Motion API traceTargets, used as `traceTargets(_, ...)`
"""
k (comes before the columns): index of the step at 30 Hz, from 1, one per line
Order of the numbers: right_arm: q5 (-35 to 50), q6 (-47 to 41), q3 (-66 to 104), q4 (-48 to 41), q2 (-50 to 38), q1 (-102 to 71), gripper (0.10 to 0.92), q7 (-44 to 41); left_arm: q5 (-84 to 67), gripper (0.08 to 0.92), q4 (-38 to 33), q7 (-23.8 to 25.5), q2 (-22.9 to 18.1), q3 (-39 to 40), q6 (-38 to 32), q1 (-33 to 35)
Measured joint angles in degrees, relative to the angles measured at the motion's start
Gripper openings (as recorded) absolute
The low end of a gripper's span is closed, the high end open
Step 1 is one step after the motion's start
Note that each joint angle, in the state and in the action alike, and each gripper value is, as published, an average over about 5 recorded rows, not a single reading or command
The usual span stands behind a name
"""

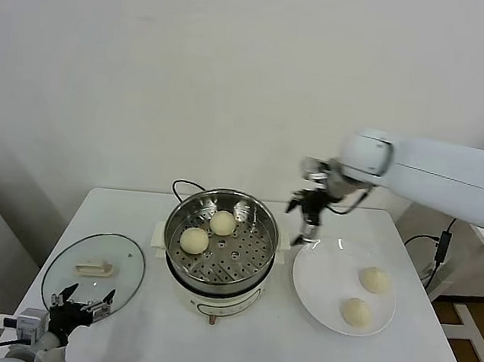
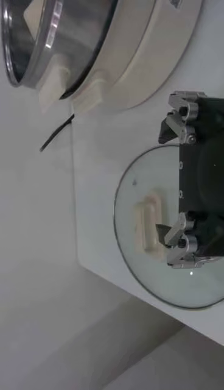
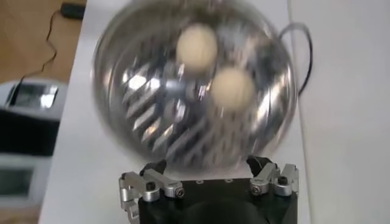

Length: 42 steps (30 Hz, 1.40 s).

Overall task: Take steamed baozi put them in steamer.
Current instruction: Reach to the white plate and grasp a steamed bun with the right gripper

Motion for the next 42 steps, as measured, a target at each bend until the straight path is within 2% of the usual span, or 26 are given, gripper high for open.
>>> traceTargets(9,-8.83,4.05,0.94,0.00,-8.35,-3.92,0.823,-3.93,0.03,0.823,-0.36,0.00,-0.04,0.07,0.01,-0.22)
traceTargets(16,-14.81,6.62,5.43,-1.37,-11.20,-10.91,0.823,-5.77,0.14,0.823,-0.14,0.01,0.21,0.19,0.07,-0.55)
traceTargets(30,-25.37,10.94,16.18,-6.57,-11.81,-26.22,0.823,-8.11,0.13,0.823,0.06,0.00,0.34,0.42,0.29,-0.73)
traceTargets(42,-30.29,12.46,22.82,-10.88,-9.88,-35.78,0.823,-8.28,0.13,0.823,0.52,0.04,0.34,0.63,0.29,-0.88)
